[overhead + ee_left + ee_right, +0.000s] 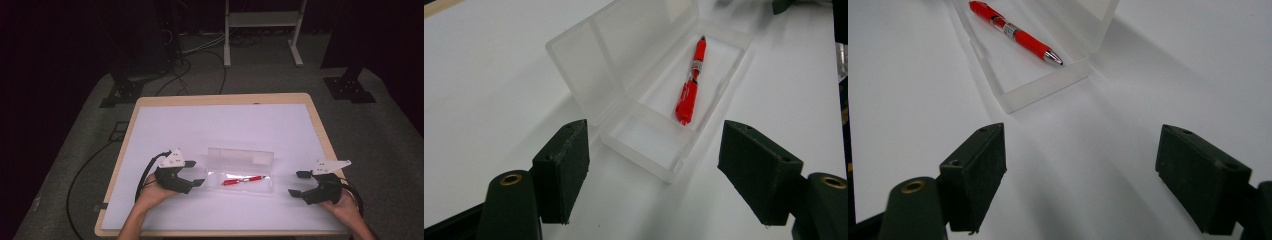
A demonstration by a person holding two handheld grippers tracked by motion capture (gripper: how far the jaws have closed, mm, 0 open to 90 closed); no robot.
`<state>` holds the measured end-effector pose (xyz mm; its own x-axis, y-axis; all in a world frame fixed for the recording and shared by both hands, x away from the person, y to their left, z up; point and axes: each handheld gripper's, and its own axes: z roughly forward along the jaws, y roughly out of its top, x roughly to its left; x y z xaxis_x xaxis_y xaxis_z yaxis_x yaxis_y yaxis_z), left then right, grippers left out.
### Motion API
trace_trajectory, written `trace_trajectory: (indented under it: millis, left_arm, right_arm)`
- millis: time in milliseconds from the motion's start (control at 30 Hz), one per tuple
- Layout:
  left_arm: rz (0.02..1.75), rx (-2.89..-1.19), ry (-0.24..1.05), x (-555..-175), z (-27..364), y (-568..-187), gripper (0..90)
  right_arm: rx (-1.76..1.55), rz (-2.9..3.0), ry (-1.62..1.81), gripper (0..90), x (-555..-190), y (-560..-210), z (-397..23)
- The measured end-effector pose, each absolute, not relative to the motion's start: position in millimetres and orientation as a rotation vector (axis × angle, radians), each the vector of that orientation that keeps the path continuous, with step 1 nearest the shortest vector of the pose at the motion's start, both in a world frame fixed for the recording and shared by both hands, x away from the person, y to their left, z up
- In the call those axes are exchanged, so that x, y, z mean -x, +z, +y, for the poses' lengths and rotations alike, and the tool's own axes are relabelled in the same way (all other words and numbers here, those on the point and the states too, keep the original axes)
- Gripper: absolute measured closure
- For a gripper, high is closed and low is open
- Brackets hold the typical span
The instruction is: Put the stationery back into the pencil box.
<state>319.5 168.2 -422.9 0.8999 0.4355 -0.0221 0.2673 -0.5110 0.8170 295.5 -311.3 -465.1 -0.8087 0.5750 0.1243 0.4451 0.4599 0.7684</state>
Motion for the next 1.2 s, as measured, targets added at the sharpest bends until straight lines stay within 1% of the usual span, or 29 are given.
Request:
trace_trajectory:
  millis: [467, 833, 967, 1200]
  left_arm:
    - [0.562, -2.102, 0.238, -313, 191, -427, 22.0]
    - [0.614, -2.086, 0.239, -309, 209, -434, 20.2]
    - [0.623, -2.087, 0.26, -305, 215, -434, 19.9]
    - [0.665, -2.029, 0.293, -293, 231, -437, 19.3]
  right_arm:
    - [-0.9, 2.558, 1.266, 19.0, -295, -467, -309]
    - [-0.91, 2.559, 1.263, 18.8, -295, -468, -308]
    - [-0.916, 2.557, 1.267, 18.7, -295, -469, -309]
    - [-0.927, 2.557, 1.272, 18.7, -293, -471, -308]
